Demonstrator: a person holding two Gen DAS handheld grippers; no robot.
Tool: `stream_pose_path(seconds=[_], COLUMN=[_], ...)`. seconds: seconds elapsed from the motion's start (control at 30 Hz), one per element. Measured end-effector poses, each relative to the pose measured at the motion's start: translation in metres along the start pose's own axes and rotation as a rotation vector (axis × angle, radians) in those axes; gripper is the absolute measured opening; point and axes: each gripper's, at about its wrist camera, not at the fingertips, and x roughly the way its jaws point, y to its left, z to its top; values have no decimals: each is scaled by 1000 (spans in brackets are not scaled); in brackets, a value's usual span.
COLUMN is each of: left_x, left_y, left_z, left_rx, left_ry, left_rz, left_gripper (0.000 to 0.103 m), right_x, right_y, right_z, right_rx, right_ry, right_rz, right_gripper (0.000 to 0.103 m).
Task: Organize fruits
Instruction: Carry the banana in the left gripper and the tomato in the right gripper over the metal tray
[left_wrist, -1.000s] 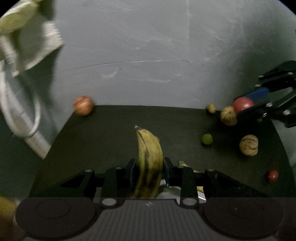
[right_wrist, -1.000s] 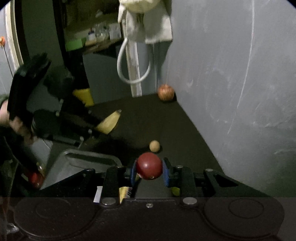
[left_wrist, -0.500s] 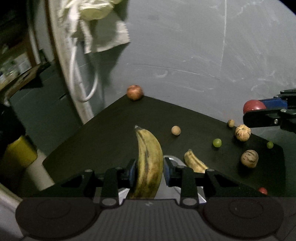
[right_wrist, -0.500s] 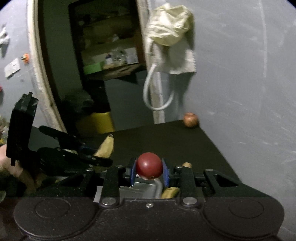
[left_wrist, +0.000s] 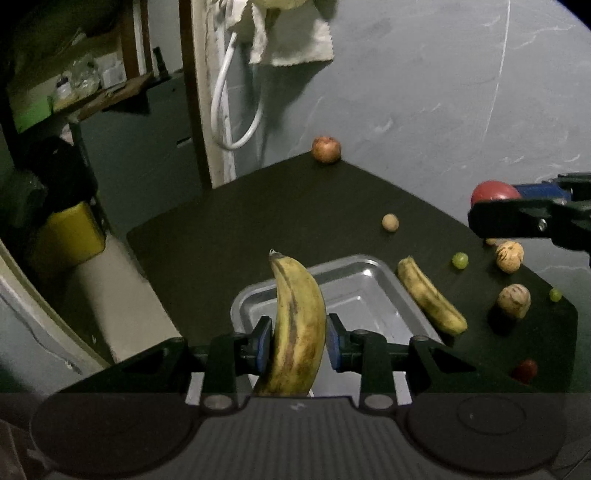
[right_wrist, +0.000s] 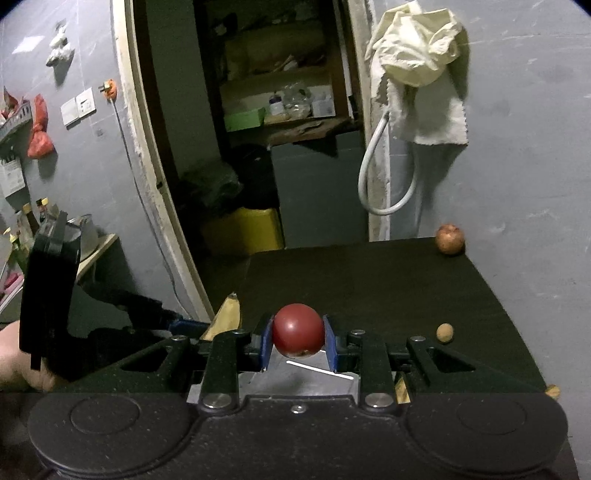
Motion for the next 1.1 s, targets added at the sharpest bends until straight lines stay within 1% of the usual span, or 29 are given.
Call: stream_pose_path(seconds=[0.13,0.47,0.93,1.1], left_x=[9,46,81,90], left_y=[1,5,8,11], left_z=[-8,-16,-14,-13], left_rx=[-15,-33,-36,-38], left_ry=[21,68,68,71], left_rz=[0,-11,-32,-40], left_gripper=[33,33,31,31], right_x=[14,54,127,147], right_y=[-5,-21,-22,-24], right_z=[-7,-25,-45,-50], right_rx=[8,35,-13,-19], right_ry=[36,111,212,239], right_rz=[-10,-56,-100,-119], right_gripper=[30,30,30,30])
